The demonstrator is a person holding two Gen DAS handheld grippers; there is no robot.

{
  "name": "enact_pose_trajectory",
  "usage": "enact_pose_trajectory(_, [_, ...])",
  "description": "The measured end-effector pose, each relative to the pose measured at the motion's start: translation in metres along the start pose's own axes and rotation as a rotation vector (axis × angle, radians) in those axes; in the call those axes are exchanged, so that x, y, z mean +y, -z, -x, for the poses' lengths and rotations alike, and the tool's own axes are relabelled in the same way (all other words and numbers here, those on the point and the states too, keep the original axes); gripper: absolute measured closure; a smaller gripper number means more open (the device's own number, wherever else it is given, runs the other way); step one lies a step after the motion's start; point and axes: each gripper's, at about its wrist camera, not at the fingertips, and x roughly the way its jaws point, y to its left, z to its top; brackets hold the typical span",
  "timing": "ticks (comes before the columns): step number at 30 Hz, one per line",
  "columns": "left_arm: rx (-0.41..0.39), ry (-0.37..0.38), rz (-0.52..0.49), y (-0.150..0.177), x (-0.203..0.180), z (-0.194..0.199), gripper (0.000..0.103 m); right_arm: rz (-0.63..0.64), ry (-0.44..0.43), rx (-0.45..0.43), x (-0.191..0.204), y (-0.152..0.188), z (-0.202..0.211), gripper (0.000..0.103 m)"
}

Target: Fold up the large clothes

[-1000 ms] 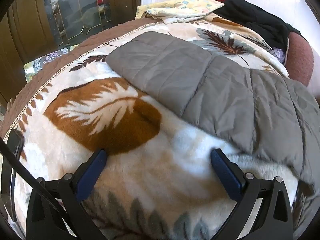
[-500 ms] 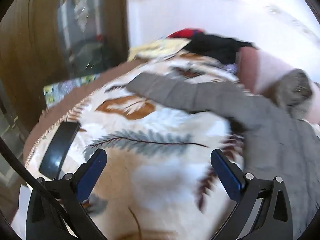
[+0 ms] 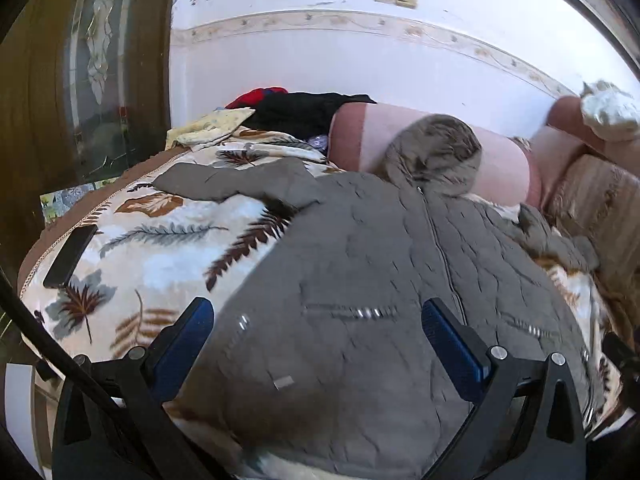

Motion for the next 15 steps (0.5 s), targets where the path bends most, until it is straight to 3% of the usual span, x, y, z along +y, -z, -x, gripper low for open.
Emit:
enact_pose_trajectory(5, [0.037,0.002,-0.026,0.007,-0.006,-0.002,0.0,0.106,-0.026,0.032,0.038,0.024,-0.003,0.002])
enact_pose_trajectory(15, [0.056,0.036,-0.062,0.01,-0.012,0.001,0.0,0.126,-0.053,0.025,0.041,0.034,0.0,0.002])
